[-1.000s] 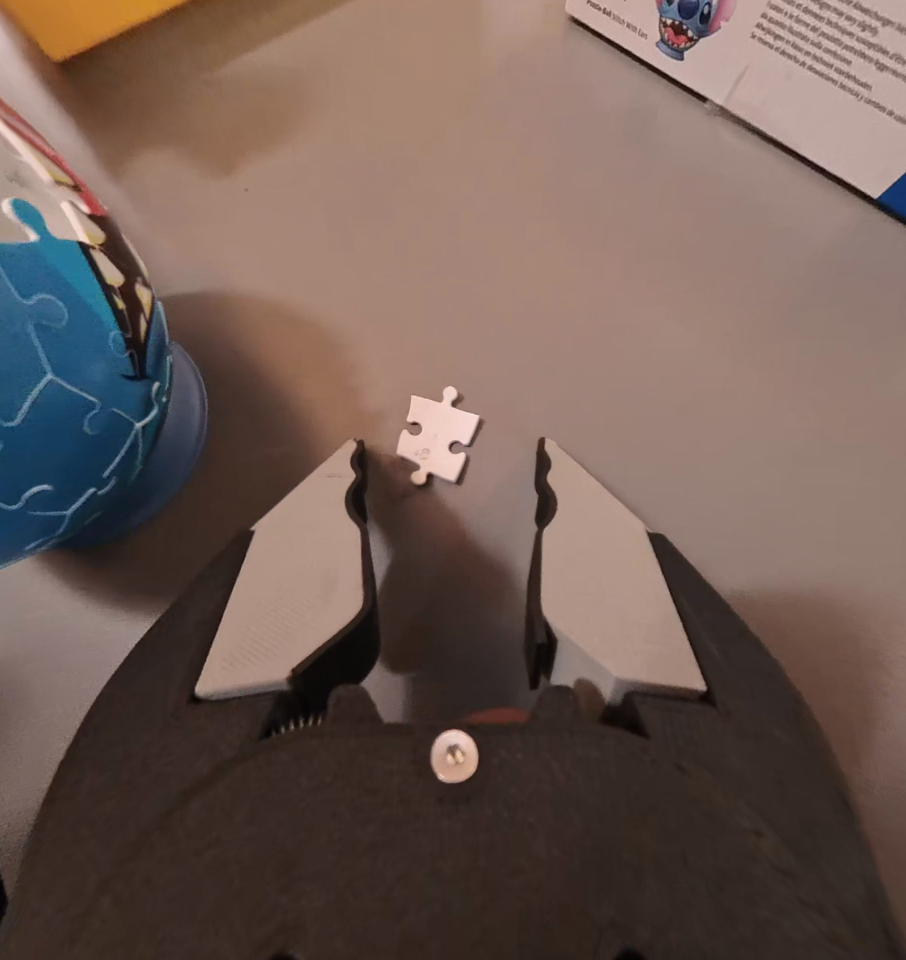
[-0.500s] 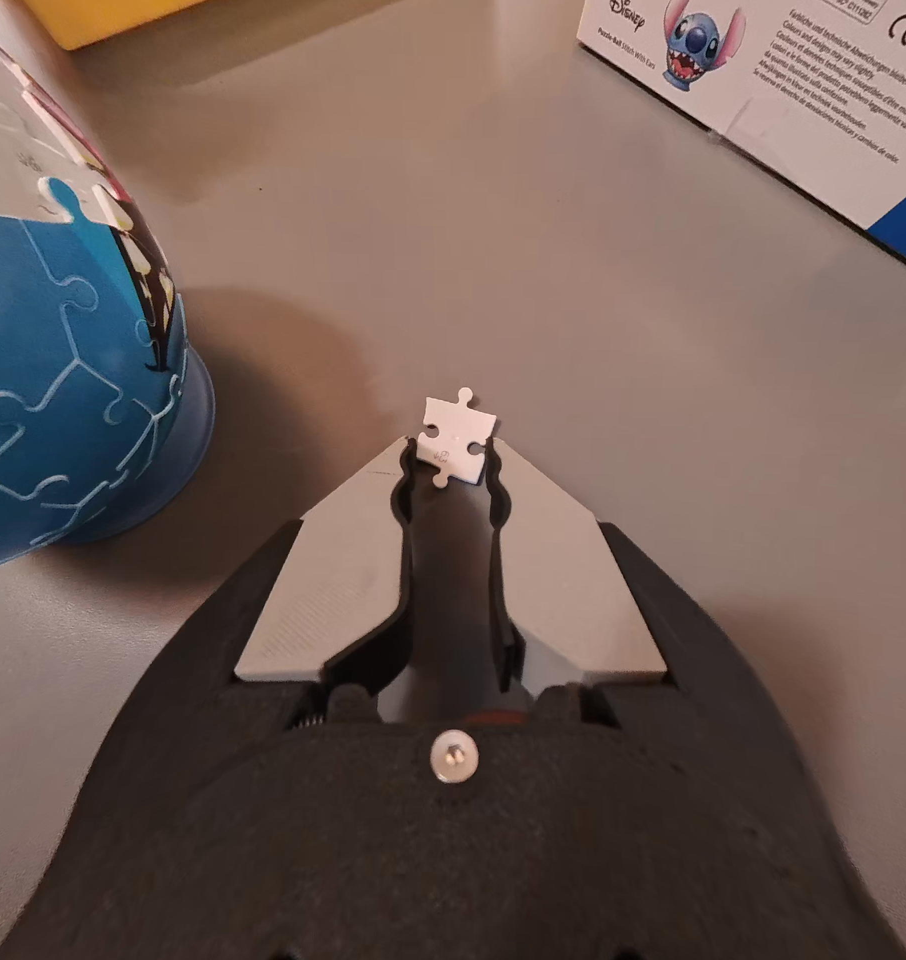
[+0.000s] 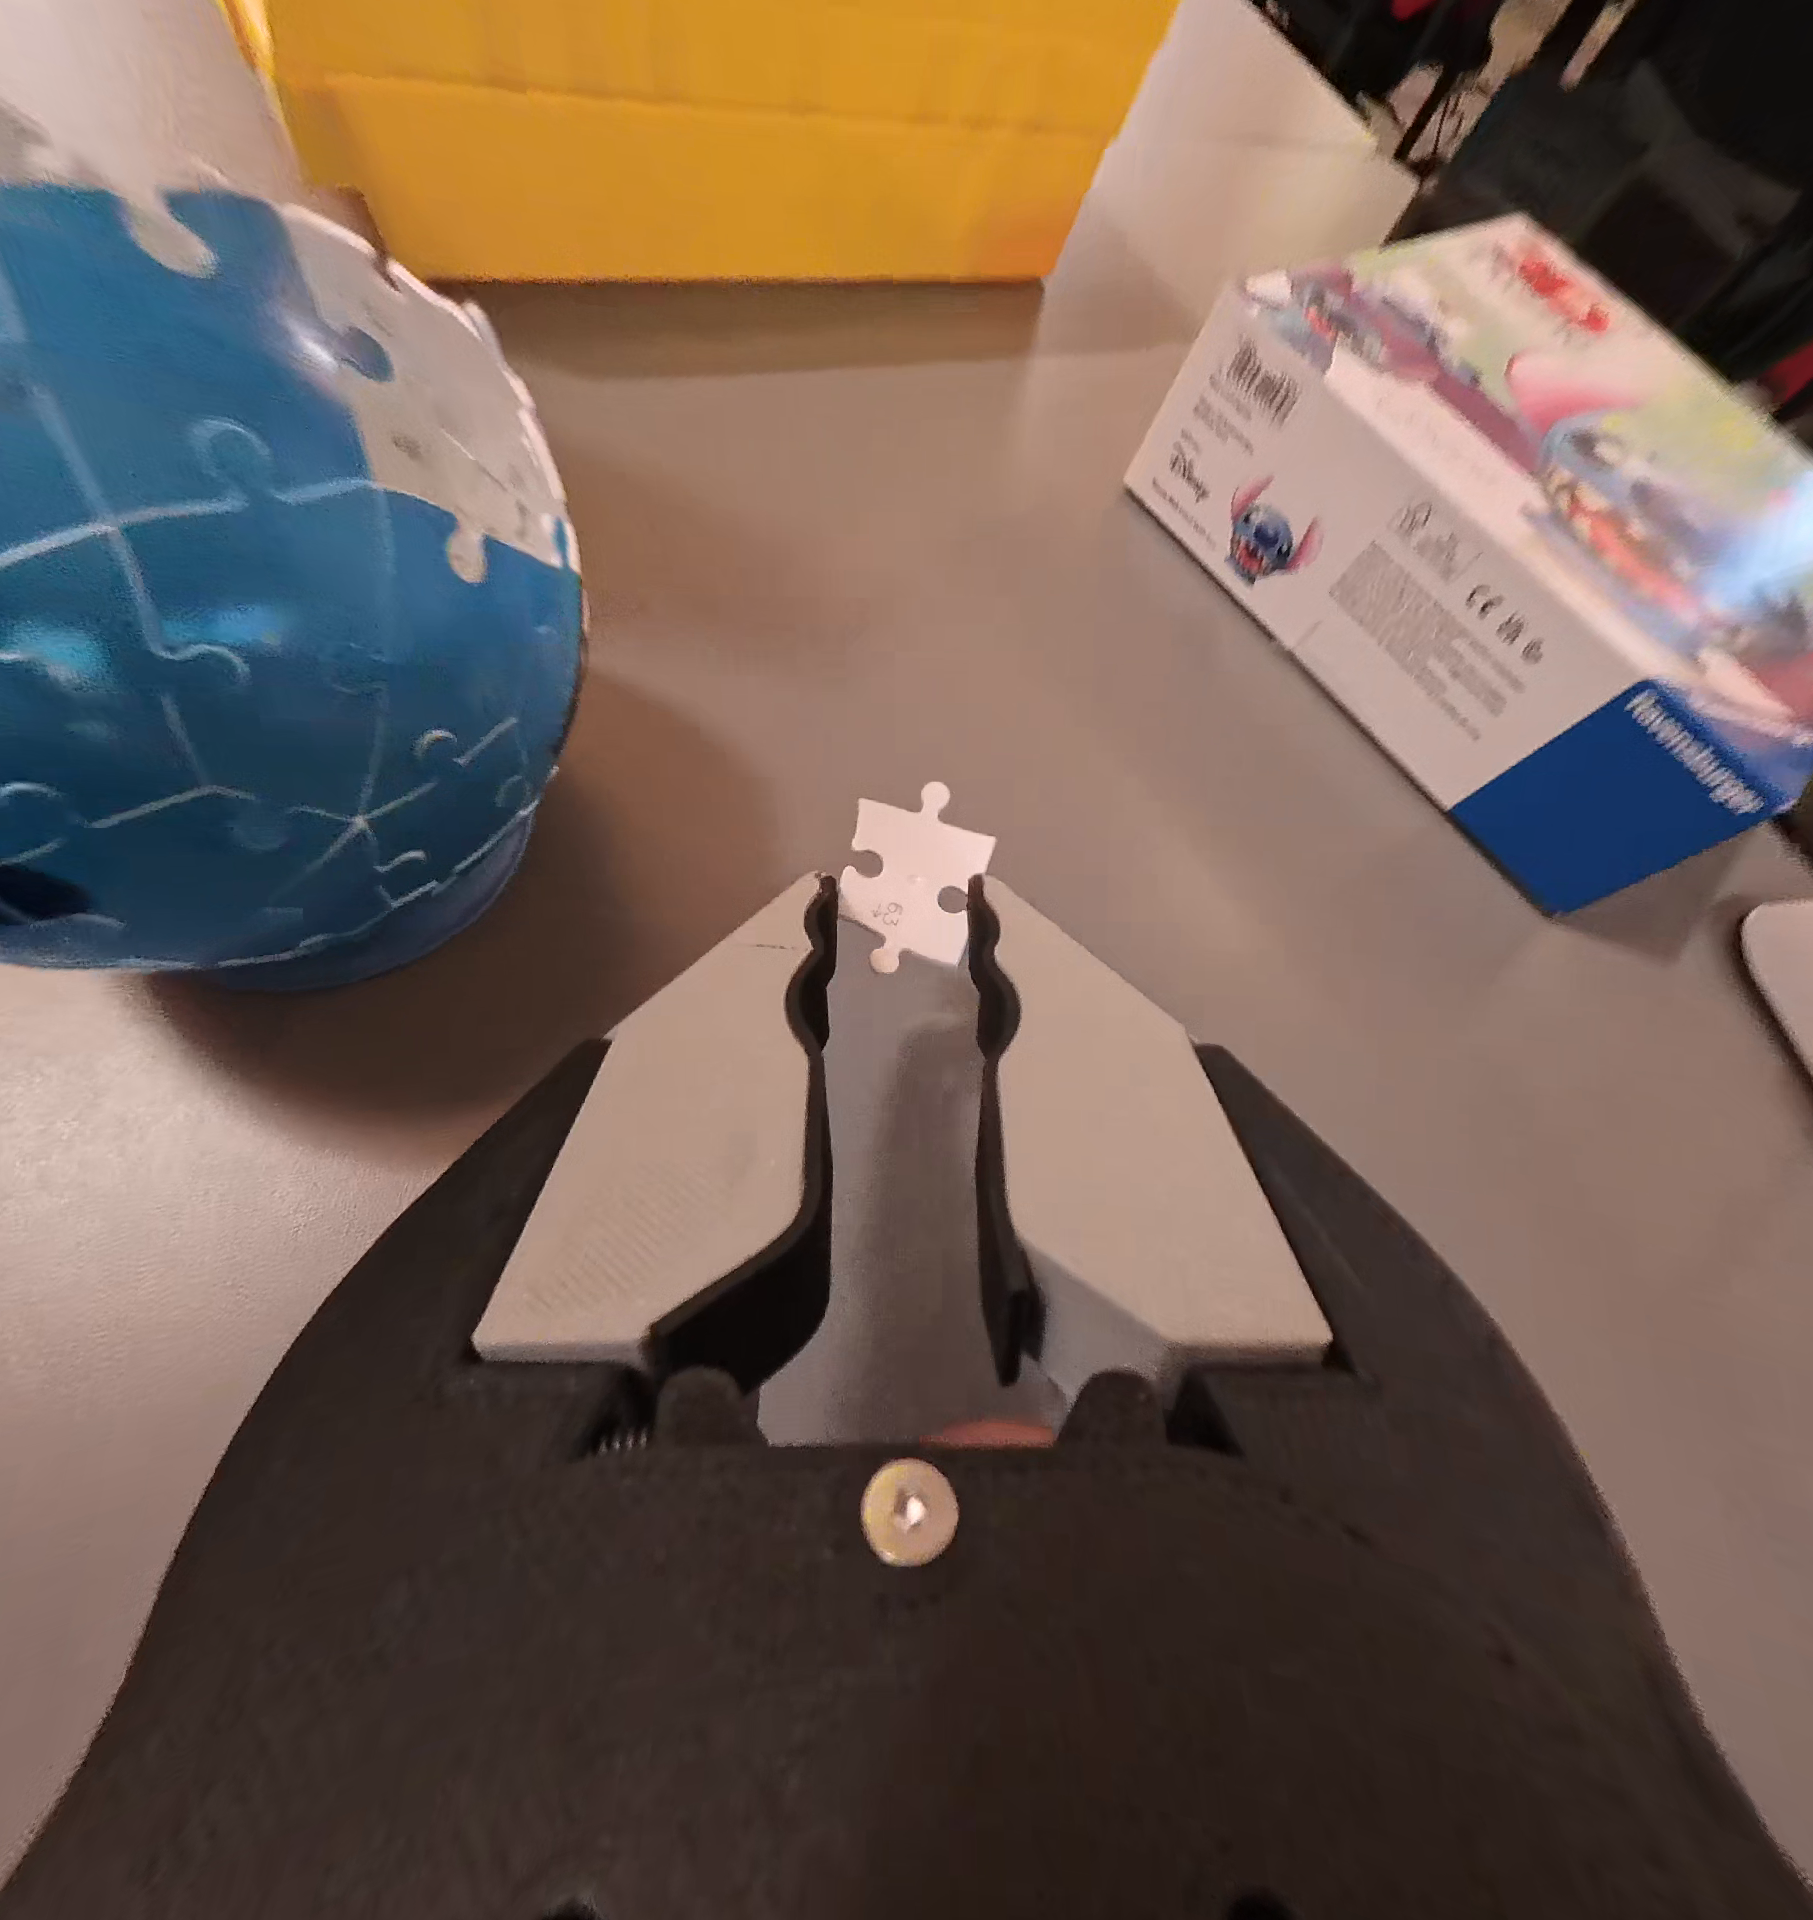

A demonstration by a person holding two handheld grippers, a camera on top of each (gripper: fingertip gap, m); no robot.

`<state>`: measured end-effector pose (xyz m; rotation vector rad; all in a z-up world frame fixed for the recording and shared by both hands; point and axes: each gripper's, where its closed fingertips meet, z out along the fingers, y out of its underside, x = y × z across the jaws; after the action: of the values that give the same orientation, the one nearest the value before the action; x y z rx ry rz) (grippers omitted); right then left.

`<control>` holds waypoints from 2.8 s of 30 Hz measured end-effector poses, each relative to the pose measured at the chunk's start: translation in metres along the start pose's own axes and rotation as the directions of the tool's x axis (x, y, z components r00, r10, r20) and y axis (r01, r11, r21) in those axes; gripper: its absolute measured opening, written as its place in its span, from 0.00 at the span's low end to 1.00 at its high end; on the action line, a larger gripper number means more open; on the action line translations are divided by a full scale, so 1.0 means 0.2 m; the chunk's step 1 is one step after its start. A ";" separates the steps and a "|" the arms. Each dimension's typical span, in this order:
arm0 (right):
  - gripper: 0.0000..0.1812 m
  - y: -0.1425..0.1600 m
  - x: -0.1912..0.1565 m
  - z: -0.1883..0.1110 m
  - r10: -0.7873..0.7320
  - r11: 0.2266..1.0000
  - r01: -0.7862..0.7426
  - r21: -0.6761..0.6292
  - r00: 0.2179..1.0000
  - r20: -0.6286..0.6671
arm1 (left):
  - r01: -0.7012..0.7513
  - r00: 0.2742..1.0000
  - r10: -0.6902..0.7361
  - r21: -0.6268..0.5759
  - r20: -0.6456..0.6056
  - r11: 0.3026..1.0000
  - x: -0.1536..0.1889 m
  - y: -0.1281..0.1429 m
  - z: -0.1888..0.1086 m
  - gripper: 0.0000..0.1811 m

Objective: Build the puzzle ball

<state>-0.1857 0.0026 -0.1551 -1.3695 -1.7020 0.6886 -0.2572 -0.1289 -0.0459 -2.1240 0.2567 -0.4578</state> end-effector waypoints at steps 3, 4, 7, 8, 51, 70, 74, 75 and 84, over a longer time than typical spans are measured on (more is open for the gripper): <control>0.00 -0.08 -0.01 -0.05 -0.075 0.994 0.075 0.077 0.997 0.000 | -0.038 0.999 0.037 -0.046 -0.015 0.998 0.01 -0.14 0.11 0.40; 0.00 -0.10 0.00 -0.07 -0.084 0.992 0.084 0.099 0.996 -0.007 | -0.050 0.998 0.048 -0.064 -0.035 0.997 0.02 -0.18 0.15 0.39; 0.00 -0.05 0.05 -0.03 -0.044 0.998 0.046 0.044 0.998 -0.033 | -0.078 0.996 0.069 -0.150 -0.062 0.986 0.00 -0.24 0.31 0.37; 0.00 0.00 0.08 -0.01 -0.034 0.999 0.035 0.009 0.998 -0.047 | -0.086 0.995 0.076 -0.189 -0.058 0.978 -0.03 -0.24 0.36 0.38; 0.13 0.19 0.06 0.28 -0.266 0.939 0.342 0.032 0.666 0.696 | -0.040 0.989 0.009 -0.209 -0.149 0.977 -0.27 -0.09 0.43 0.38; 0.12 0.20 0.13 0.27 -0.244 0.943 0.331 -0.041 0.769 0.591 | -0.043 0.978 -0.028 -0.337 -0.205 0.941 -0.29 -0.07 0.65 0.37; 0.12 0.19 0.09 0.25 -0.281 0.931 0.364 -0.024 0.755 0.592 | -0.042 0.980 -0.027 -0.332 -0.199 0.942 -0.30 -0.06 0.62 0.37; 0.13 0.19 0.09 0.25 -0.271 0.934 0.356 -0.026 0.757 0.594 | -0.038 0.980 -0.029 -0.329 -0.197 0.943 -0.30 -0.06 0.61 0.37; 0.15 0.12 0.17 0.25 -0.237 0.963 0.269 0.022 0.801 0.549 | -0.105 0.983 0.072 -0.194 -0.169 0.975 -0.34 -0.20 0.47 0.38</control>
<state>-0.2191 0.0453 -0.1917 -0.9960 -2.3253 0.9429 -0.2794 -0.0117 -0.0769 -2.2648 0.5076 -0.5718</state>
